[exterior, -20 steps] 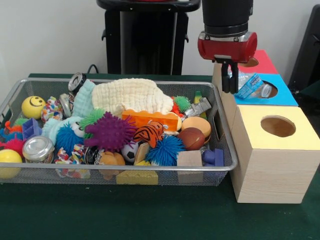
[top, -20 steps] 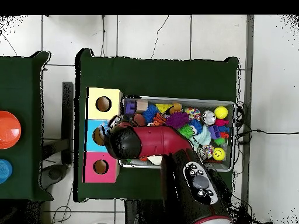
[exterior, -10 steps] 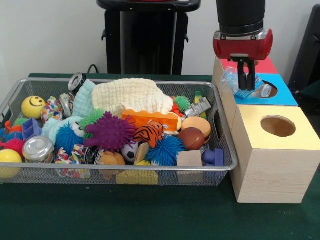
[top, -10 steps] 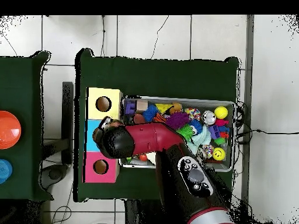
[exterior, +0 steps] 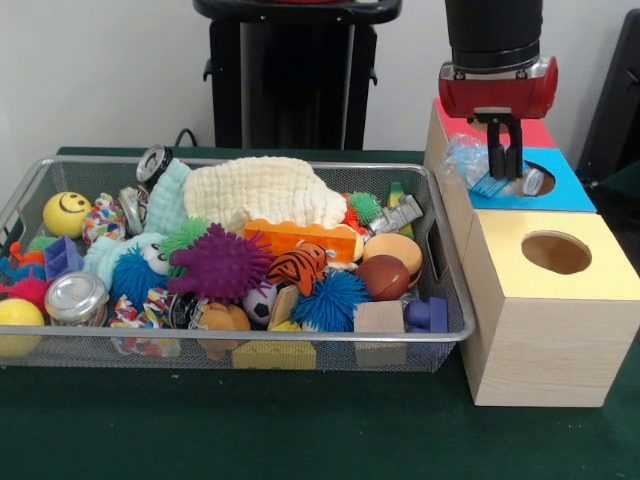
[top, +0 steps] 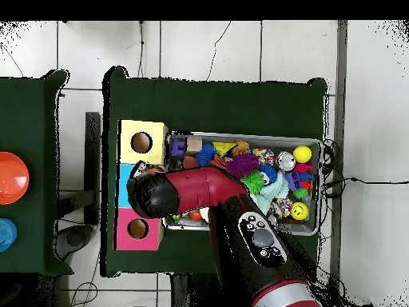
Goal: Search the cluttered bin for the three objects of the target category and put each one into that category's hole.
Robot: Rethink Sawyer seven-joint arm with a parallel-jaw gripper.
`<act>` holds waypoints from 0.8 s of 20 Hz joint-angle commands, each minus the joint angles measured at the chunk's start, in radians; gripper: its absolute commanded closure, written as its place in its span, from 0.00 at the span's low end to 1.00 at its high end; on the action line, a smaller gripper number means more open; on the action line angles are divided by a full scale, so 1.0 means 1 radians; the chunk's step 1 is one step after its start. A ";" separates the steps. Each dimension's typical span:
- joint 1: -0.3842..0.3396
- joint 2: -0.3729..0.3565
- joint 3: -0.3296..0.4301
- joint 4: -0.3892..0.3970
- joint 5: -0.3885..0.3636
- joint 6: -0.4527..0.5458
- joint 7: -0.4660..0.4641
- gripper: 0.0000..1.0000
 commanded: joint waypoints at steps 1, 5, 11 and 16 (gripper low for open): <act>-0.026 0.068 0.026 -0.006 -0.078 0.112 -0.145 1.00; -0.028 0.076 0.018 -0.019 -0.093 0.112 -0.146 1.00; -0.035 0.085 0.023 -0.026 -0.111 0.105 -0.143 1.00; -0.033 0.083 0.024 -0.025 -0.114 0.098 -0.134 1.00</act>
